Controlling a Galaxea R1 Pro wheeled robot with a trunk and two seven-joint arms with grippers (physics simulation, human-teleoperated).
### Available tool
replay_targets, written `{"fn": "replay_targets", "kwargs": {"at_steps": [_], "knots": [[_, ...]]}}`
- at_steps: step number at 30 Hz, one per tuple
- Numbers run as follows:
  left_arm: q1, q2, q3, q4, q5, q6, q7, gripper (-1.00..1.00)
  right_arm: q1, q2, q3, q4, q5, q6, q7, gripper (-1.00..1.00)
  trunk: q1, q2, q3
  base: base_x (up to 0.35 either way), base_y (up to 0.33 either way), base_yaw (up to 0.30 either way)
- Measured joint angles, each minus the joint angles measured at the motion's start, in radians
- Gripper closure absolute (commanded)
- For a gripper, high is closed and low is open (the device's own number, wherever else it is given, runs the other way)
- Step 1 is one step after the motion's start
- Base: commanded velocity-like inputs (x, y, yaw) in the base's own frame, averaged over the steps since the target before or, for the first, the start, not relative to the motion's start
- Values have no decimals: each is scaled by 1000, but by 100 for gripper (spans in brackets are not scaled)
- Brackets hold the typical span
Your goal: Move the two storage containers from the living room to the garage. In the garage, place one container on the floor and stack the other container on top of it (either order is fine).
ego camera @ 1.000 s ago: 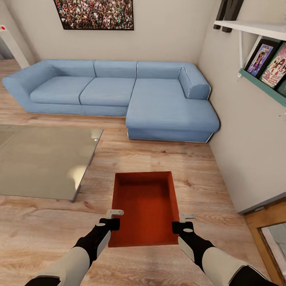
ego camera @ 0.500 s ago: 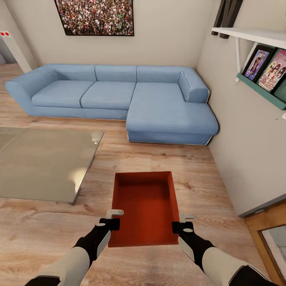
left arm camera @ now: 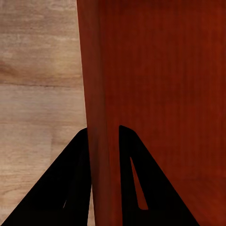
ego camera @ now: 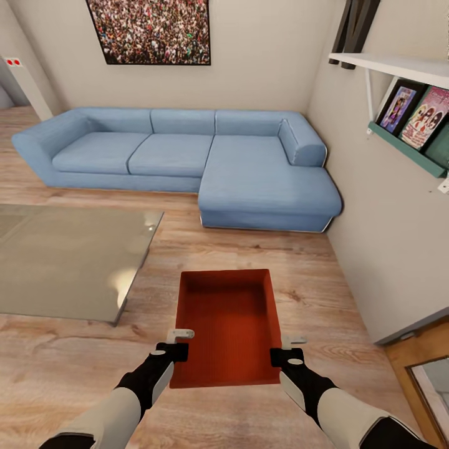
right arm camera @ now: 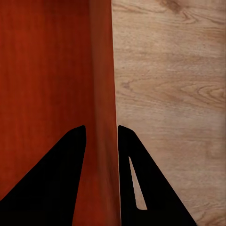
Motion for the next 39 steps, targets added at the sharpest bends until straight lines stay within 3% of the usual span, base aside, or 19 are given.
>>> {"fn": "replay_targets", "kwargs": {"at_steps": [7, 39], "knots": [[0, 0, -1, 0, 1, 0, 0, 100, 0, 0, 0, 0, 0, 0, 1, 100, 0, 0, 11, 0, 0, 0], [0, 0, 2, -2, -4, 6, -1, 100, 0, 0, 5, 2, -10, 0, 1, 100, -123, 224, 163, 0, 0, 0]]}}
